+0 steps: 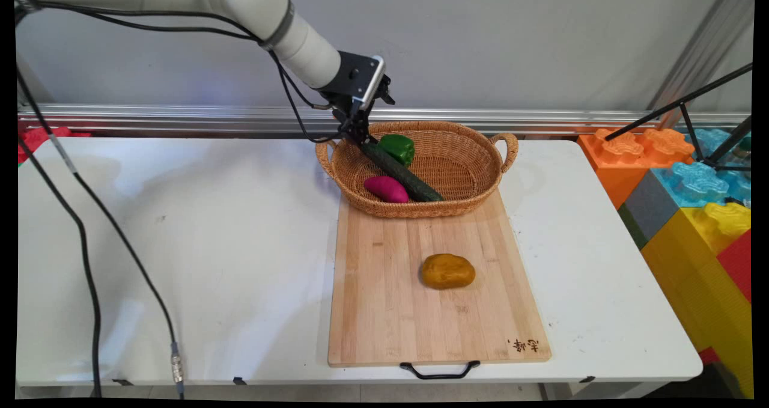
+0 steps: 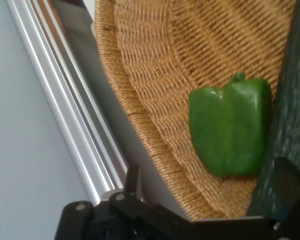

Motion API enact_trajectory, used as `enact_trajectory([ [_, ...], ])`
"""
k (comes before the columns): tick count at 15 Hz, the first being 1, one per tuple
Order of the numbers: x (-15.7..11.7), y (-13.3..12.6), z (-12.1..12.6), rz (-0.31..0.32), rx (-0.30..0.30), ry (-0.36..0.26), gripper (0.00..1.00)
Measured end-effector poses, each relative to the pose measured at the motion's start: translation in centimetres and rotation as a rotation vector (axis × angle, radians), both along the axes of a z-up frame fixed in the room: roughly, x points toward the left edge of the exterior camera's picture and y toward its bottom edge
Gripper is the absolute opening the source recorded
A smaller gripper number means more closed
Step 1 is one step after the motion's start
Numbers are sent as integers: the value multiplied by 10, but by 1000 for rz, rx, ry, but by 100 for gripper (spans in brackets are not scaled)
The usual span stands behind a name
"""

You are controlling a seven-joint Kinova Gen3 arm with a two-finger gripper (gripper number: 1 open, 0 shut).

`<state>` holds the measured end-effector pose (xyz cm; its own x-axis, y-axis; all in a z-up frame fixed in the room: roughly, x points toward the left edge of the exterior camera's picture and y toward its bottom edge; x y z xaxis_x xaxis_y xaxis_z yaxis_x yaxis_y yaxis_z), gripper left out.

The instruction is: Pick up the cucumber from the vegetable basket

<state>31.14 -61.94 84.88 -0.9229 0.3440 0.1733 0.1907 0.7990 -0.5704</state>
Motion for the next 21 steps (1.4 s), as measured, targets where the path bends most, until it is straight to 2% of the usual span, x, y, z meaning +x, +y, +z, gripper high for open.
enact_trajectory([
  [5, -6, -8, -14, -64, -23, -126, 100],
  [7, -10, -8, -15, -80, -23, -156, 100],
  [15, -29, 0, -3, -113, -11, -204, 100],
  [21, -29, 6, 1, -112, 11, -238, 100],
])
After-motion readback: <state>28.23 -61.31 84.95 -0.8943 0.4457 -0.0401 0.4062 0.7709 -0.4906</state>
